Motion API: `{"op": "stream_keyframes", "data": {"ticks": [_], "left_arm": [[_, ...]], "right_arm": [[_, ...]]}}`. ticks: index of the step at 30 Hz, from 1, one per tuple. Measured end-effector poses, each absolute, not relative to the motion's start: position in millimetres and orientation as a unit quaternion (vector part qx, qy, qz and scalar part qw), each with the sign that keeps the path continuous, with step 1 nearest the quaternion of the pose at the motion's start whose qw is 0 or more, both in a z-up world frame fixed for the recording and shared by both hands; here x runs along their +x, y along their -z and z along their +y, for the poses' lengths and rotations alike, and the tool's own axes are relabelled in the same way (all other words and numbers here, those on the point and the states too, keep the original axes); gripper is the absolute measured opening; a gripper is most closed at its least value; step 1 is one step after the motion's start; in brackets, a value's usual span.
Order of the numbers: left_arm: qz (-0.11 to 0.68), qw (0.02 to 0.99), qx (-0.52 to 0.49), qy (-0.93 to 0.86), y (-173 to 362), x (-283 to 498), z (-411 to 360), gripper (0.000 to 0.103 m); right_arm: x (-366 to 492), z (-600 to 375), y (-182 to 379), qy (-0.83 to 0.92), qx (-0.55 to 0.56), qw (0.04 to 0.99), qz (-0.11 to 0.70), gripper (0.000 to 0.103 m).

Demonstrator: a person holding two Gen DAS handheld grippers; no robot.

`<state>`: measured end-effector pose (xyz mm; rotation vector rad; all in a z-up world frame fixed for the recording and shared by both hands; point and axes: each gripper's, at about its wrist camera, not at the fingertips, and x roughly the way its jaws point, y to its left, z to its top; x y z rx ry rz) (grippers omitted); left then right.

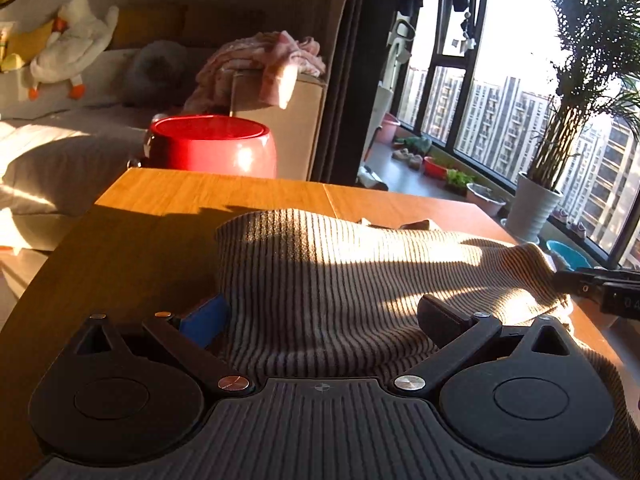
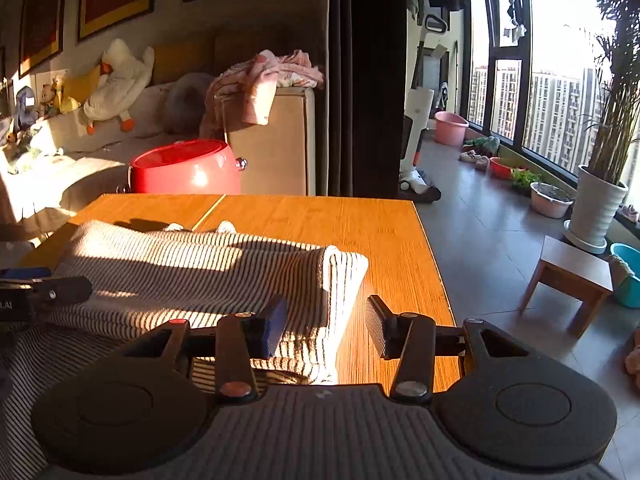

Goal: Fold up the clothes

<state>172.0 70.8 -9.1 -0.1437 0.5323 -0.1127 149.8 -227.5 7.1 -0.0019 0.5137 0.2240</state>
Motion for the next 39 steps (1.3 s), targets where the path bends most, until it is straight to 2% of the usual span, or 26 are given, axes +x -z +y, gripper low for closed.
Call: {"op": "stream_keyframes", "data": {"ticks": [5,11,16,21,23,26,31,35,36,39], "left_arm": [[0.261,0.962,-0.055,0.058,8,171,65,0.103],[0.253,0.965,-0.05,0.056,0,164,71,0.103],[0.241,0.963,-0.068,0.094,-16,167,66,0.101],[0.257,0.959,-0.043,0.111,0,181,48,0.097],[0.258,0.96,-0.042,0.105,5,184,49,0.097],[0.258,0.96,-0.037,0.105,9,185,49,0.098],[0.259,0.959,-0.039,0.108,11,184,49,0.1],[0.26,0.958,-0.049,0.113,11,181,52,0.101],[0.259,0.958,-0.053,0.114,11,180,54,0.101],[0.256,0.957,-0.067,0.121,12,179,59,0.103]], "right_arm": [[146,-218,-26,-0.19,0.04,0.951,0.241,0.045],[171,-200,9,-0.157,-0.003,0.937,0.313,0.045],[163,-210,13,-0.161,0.008,0.941,0.298,0.045],[153,-214,-2,-0.146,0.002,0.952,0.268,0.045],[158,-218,4,-0.136,-0.014,0.946,0.295,0.045],[166,-236,16,-0.131,0.02,0.937,0.323,0.054],[162,-226,-6,-0.144,0.001,0.95,0.277,0.051],[182,-212,11,-0.15,-0.028,0.932,0.33,0.054],[183,-211,14,-0.146,-0.034,0.934,0.325,0.056],[182,-209,-7,-0.167,-0.032,0.938,0.303,0.055]]}}
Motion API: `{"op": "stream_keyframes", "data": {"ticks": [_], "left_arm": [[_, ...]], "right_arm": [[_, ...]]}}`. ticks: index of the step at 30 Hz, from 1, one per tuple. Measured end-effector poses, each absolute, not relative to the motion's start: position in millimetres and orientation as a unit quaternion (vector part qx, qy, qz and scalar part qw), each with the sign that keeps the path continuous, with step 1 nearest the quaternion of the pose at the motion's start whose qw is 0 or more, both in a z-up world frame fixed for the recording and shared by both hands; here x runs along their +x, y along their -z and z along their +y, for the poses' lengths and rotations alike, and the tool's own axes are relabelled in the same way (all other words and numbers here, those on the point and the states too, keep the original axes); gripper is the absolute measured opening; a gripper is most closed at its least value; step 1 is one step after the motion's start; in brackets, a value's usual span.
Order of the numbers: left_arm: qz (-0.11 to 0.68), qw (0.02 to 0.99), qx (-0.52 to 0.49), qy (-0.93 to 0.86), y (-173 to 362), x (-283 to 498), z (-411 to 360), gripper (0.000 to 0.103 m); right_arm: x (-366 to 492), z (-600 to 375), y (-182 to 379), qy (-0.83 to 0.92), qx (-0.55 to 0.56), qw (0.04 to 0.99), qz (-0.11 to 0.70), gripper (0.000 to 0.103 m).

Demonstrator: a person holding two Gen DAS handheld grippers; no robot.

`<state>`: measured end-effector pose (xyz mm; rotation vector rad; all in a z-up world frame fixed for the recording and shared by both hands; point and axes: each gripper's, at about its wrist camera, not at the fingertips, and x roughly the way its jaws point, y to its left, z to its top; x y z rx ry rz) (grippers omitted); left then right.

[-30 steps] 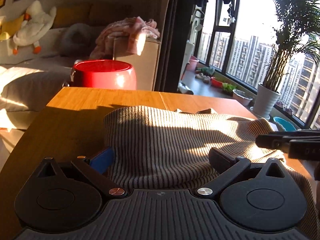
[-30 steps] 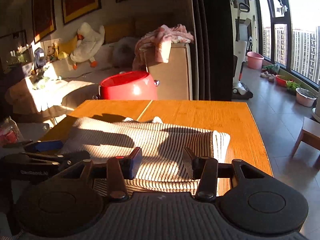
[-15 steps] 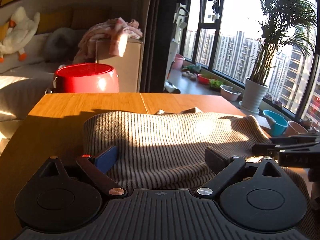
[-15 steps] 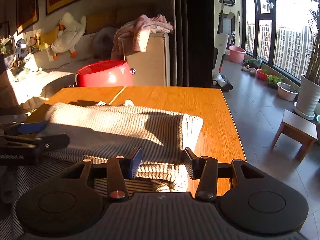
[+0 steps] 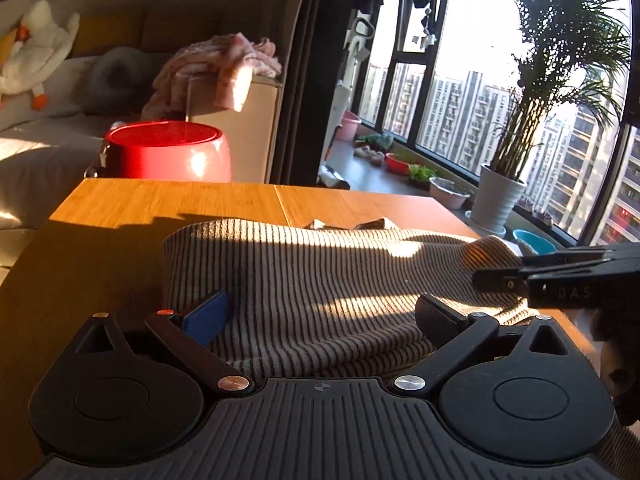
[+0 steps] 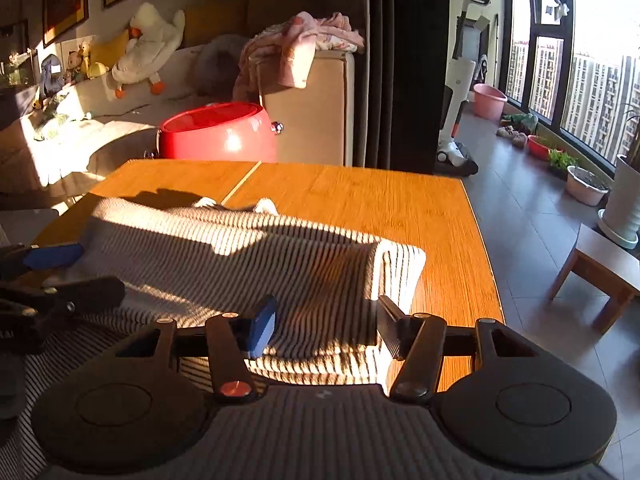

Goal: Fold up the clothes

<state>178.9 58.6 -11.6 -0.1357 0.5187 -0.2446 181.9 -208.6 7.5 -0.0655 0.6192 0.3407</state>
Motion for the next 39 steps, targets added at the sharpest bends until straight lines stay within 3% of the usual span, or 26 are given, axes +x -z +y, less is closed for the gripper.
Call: {"op": "stream_keyframes", "data": {"ticks": [5,11,13,14,15,17,24,33,34,38,39], "left_arm": [[0.252,0.957,-0.078,0.123,10,177,61,0.103],[0.281,0.943,-0.135,0.115,-2,166,94,0.103],[0.274,0.945,-0.146,0.1,-9,160,109,0.103],[0.272,0.945,-0.153,0.095,-12,158,116,0.103],[0.27,0.945,-0.162,0.091,-17,156,124,0.103],[0.263,0.945,-0.177,0.086,-26,151,136,0.103],[0.212,0.956,-0.18,0.089,-63,127,146,0.103],[0.204,0.962,-0.137,0.121,-80,111,108,0.103],[0.211,0.961,-0.124,0.125,-78,111,103,0.1],[0.265,0.954,-0.065,0.127,-58,111,88,0.056],[0.279,0.95,-0.052,0.128,-50,111,87,0.055]], "right_arm": [[220,-201,-41,-0.224,0.044,0.931,0.286,0.055],[288,-169,-1,-0.225,0.066,0.904,0.358,0.055],[294,-158,13,-0.223,0.048,0.901,0.37,0.034],[291,-154,16,-0.217,0.033,0.904,0.366,0.017],[287,-154,14,-0.22,0.035,0.905,0.363,0.011],[264,-163,-5,-0.234,0.052,0.912,0.334,0.008],[139,-201,-63,-0.295,0.054,0.918,0.261,0.007],[45,-197,-1,-0.301,0.022,0.891,0.338,0.007],[40,-197,0,-0.3,0.015,0.893,0.336,0.007],[20,-200,-7,-0.303,-0.008,0.896,0.324,0.01],[15,-204,-16,-0.314,-0.003,0.896,0.314,0.01]]}}
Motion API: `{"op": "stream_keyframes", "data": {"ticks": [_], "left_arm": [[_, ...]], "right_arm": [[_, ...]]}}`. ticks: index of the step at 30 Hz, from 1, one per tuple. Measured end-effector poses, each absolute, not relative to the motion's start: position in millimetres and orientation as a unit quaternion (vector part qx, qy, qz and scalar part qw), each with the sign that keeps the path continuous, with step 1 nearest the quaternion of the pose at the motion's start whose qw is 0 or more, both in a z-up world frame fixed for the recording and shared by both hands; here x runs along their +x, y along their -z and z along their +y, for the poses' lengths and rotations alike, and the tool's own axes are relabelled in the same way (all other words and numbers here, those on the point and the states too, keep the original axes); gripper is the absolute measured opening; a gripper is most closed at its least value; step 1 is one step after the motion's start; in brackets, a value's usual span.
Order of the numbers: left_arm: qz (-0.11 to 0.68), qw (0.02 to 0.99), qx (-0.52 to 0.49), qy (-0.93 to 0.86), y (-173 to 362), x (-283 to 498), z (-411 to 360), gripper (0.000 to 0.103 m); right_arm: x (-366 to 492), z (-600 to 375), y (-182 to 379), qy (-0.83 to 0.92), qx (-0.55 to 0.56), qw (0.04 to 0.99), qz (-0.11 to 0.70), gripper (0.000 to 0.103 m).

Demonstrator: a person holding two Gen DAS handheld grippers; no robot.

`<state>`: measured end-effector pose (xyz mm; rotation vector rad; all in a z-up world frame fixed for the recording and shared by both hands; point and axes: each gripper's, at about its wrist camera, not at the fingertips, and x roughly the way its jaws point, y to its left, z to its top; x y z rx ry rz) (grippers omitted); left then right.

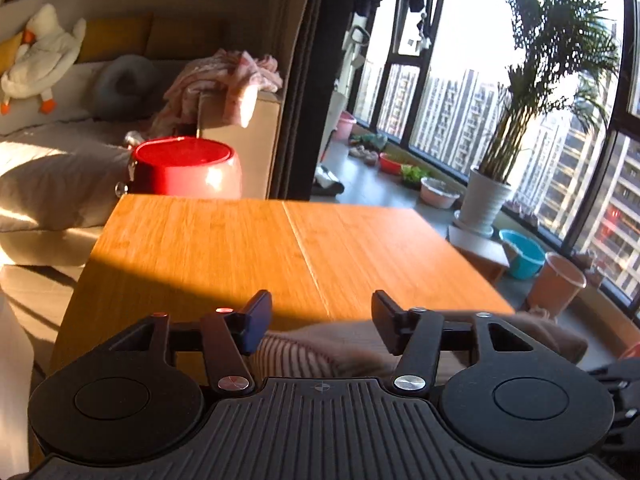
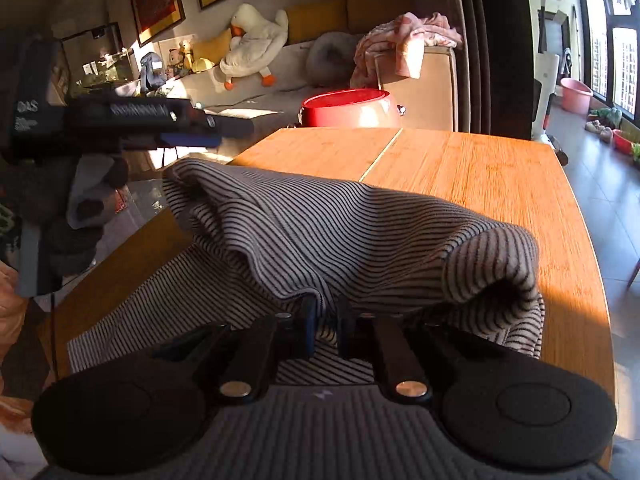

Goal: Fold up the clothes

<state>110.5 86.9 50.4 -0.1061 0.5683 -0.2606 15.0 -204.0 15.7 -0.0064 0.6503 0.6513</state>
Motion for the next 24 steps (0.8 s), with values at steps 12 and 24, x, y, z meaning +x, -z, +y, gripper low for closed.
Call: {"op": "stream_keyframes", "data": {"ticks": [12,24], "left_arm": [[0.326,0.939,-0.002,0.111,-16,94,96,0.07],[0.405,0.892,-0.152,0.134,-1,111,122,0.082]], "right_arm": [[24,-243,-2,-0.196,-0.006,0.929,0.313,0.018],[30,-250,-3,-0.17,0.052,0.928,0.328,0.049]]}}
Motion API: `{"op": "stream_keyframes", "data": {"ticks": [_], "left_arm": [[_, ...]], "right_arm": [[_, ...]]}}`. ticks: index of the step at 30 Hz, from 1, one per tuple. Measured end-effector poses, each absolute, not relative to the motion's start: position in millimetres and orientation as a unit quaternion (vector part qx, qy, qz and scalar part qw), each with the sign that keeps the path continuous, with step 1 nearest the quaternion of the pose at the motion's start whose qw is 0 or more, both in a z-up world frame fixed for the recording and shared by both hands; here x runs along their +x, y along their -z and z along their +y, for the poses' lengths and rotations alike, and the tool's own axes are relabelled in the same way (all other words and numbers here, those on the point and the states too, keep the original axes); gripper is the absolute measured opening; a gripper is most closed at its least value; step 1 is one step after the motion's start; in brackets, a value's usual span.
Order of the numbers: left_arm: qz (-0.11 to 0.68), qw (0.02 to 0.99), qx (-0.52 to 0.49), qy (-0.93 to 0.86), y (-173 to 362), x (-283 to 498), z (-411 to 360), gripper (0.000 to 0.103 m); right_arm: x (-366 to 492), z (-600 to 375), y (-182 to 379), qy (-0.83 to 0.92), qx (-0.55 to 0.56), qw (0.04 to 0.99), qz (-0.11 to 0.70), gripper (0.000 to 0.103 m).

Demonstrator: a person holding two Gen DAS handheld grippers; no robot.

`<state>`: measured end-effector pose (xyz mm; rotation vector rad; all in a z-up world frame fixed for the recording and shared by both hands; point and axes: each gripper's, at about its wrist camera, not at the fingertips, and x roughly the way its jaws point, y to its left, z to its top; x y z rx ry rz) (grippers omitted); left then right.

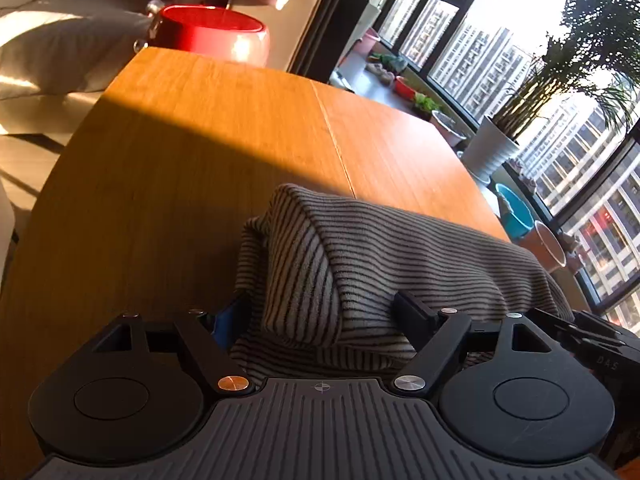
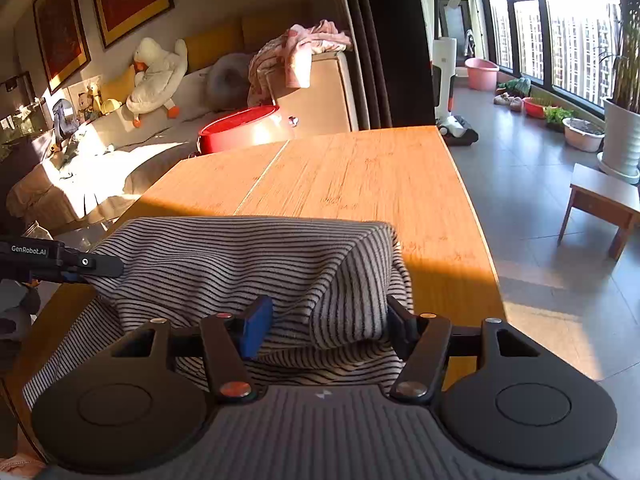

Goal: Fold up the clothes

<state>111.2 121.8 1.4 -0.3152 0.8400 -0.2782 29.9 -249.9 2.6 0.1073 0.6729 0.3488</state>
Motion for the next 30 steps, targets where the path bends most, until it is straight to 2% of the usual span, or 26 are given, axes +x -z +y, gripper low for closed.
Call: {"op": "stream_keyframes", "data": {"ticks": [1,2,3,8,10,15,21,24,25,28,30], "left_arm": [[0.398,0.894,-0.149,0.143,-1,115,119,0.066],[0.396,0.893,-0.15,0.151,-1,122,117,0.058],[0.393,0.895,-0.148,0.151,-2,132,114,0.057],[0.358,0.917,-0.126,0.127,-15,176,110,0.04],[0.344,0.922,-0.132,0.121,-25,186,114,0.038],[0.329,0.924,-0.133,0.146,-47,147,120,0.038],[0.371,0.904,-0.12,0.173,-27,90,119,0.041],[0.395,0.897,-0.106,0.168,-7,74,118,0.046],[0.397,0.897,-0.105,0.165,-3,71,119,0.053],[0.39,0.902,-0.104,0.152,-9,63,125,0.059],[0.366,0.916,-0.089,0.136,-24,55,127,0.06]], "right_arm": [[36,-247,1,-0.172,0.055,0.928,0.325,0.044],[42,-244,4,-0.175,0.058,0.929,0.32,0.036],[48,-242,7,-0.177,0.061,0.93,0.316,0.028],[108,-219,1,-0.173,0.034,0.942,0.287,0.019],[126,-216,-10,-0.175,0.036,0.945,0.274,0.017],[108,-232,-44,-0.213,0.076,0.944,0.239,0.016],[43,-253,-20,-0.232,0.1,0.926,0.282,0.016],[22,-260,1,-0.224,0.108,0.917,0.311,0.017],[19,-261,8,-0.219,0.11,0.914,0.322,0.017],[15,-265,19,-0.21,0.114,0.909,0.341,0.025],[11,-271,13,-0.202,0.103,0.915,0.332,0.037]]}}
